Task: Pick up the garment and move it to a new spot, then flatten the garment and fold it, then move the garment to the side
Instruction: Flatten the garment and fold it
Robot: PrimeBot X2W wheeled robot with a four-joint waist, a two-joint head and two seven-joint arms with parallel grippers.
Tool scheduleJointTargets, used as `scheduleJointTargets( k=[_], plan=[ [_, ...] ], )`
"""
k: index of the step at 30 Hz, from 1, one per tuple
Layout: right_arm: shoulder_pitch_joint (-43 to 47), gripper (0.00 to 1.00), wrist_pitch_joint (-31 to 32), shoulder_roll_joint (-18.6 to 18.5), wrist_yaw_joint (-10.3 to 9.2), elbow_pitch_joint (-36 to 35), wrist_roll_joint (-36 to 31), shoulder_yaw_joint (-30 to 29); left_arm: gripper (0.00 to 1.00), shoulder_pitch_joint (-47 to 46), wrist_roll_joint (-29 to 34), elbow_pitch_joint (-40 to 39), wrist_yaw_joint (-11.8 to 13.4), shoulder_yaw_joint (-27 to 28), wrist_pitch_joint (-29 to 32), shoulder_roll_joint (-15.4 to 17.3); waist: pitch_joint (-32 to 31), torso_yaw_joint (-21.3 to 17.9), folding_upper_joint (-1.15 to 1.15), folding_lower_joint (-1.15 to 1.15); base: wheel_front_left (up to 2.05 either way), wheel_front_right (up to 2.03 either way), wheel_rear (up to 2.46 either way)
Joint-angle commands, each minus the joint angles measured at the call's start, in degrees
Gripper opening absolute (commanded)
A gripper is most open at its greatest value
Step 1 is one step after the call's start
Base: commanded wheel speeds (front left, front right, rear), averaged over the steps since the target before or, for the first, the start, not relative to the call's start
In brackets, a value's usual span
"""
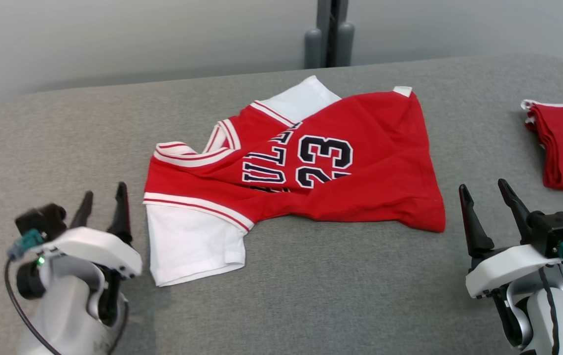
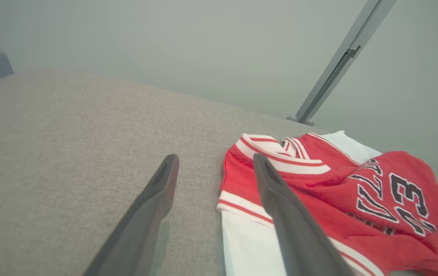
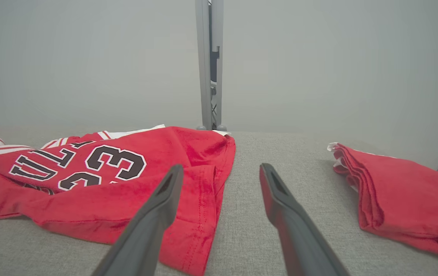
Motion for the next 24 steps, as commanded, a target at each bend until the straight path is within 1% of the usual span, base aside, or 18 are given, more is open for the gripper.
scheduleJointTargets(
  k=[1, 6, 10, 14, 21, 24],
  plan=[
    [0.8, 1.0, -0.6, -0.4, -0.02, -0.6, 0.3, -0.3, 1.0, 1.8, 0.2, -1.9, 0.4, 0.5, -0.2, -0.6, -1.2, 1.7, 0.0, 0.0, 0.0, 0.0, 0.0],
    [1.6, 1.0, -1.1, -0.7, -0.02, -2.0, -0.2, -0.5, 1.0, 9.4, 2.0, -8.3, 1.0, 0.2, -0.3, -4.3, -2.1, 4.2, 0.0, 0.0, 0.0, 0.0, 0.0],
    [1.5, 1.0, -0.8, -0.6, -0.02, -2.7, -0.6, -0.3, 1.0, 13.2, 2.3, -10.5, 1.5, -0.7, -0.3, -6.2, -2.4, 5.1, 0.0, 0.0, 0.0, 0.0, 0.0],
    [1.5, 1.0, -0.2, -0.8, -0.02, -3.2, -0.7, 0.1, 1.0, 14.4, 2.8, -10.1, 1.8, -2.6, -0.2, -7.1, -2.2, 5.3, 0.0, 0.0, 0.0, 0.0, 0.0],
    [1.8, 1.0, 0.1, -0.8, -0.02, -3.9, -0.5, 0.4, 1.0, 13.3, 3.7, -6.6, 4.0, -4.8, 2.9, -7.1, -1.0, 4.2, 0.0, 0.0, 0.0, 0.0, 0.0],
    [1.7, 1.0, 0.2, -0.7, -0.02, -3.9, -0.3, 0.5, 1.0, 12.7, 3.6, -5.0, 4.6, -5.1, 4.0, -7.1, -0.5, 3.7, 0.0, 0.0, 0.0, 0.0, 0.0]
  ],
)
